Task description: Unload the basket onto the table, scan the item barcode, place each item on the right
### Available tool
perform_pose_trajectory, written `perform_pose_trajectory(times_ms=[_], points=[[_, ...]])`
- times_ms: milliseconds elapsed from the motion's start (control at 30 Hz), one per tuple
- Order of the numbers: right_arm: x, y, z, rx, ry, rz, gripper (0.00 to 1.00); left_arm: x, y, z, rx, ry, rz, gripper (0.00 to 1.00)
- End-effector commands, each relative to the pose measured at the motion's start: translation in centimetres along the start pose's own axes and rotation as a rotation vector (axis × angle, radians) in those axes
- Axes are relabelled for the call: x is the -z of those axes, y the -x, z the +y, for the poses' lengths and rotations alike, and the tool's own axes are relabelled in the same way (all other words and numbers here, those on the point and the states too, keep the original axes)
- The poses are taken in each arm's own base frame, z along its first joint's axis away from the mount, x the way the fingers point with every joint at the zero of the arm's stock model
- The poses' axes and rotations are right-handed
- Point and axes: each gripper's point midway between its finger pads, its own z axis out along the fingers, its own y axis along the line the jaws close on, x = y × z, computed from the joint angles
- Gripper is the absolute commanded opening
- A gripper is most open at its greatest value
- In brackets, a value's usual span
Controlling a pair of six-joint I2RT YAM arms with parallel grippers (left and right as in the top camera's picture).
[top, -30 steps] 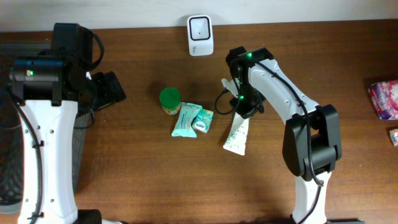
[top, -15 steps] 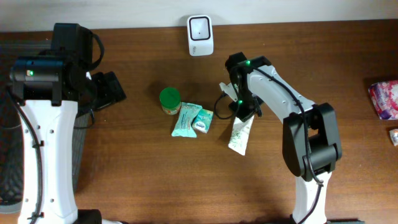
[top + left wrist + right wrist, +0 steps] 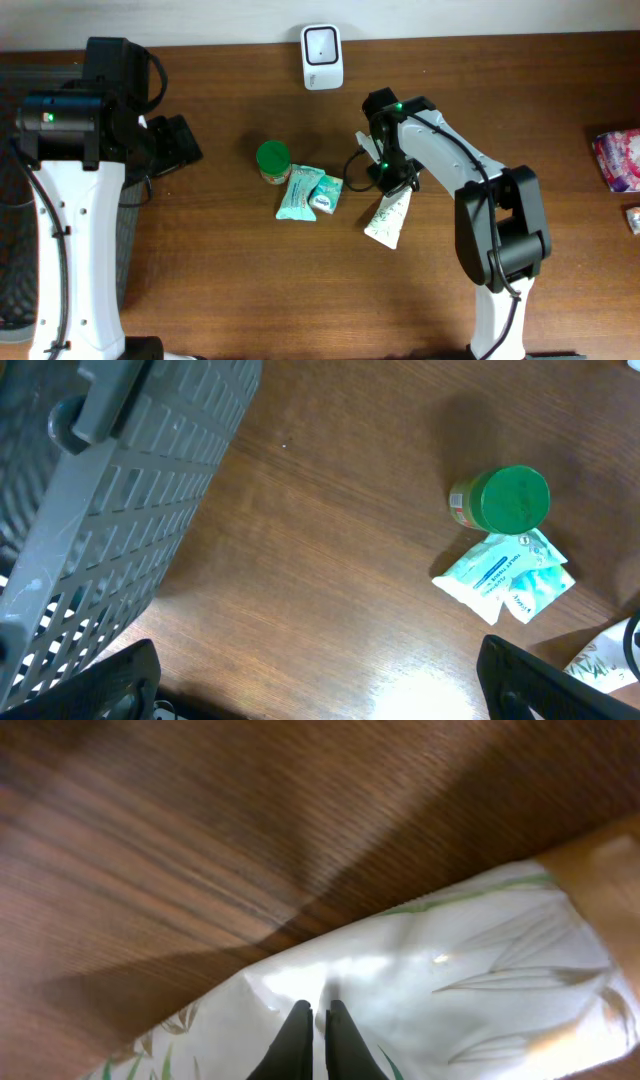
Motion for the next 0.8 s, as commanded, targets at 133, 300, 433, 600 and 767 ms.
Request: perform_pose_trajectory(times_ms=[133,300,433,600,767], points=[[14.5,1.4,-2.1,-0.284,-0.050,-0.416,0.04,0.8,0.1,0.2,0.020,-0.011,-0.022,0.99],[16.6,-0.9,-5.4,-0.475,-0.105,-0.462,0.20,0.8,0.1,0.2,0.020,-0.011,-0.022,0.99],[10.1,-2.2,-4.5,-0.466,-0.081,-0.300,0.60,0.8,0.1,0.2,0.020,-0.011,-0.022,0.99],[4.8,-1.4,-2.7,-0.512,0.236,-0.346,0.99,0.8,0.1,0.2,0.020,-0.011,-0.022,0.99],[3.6,-2.8,-3.3,-0.623,0.535,-0.375,0.99,0.8,0.1,0.2,0.020,-0.011,-0.023,0.99]])
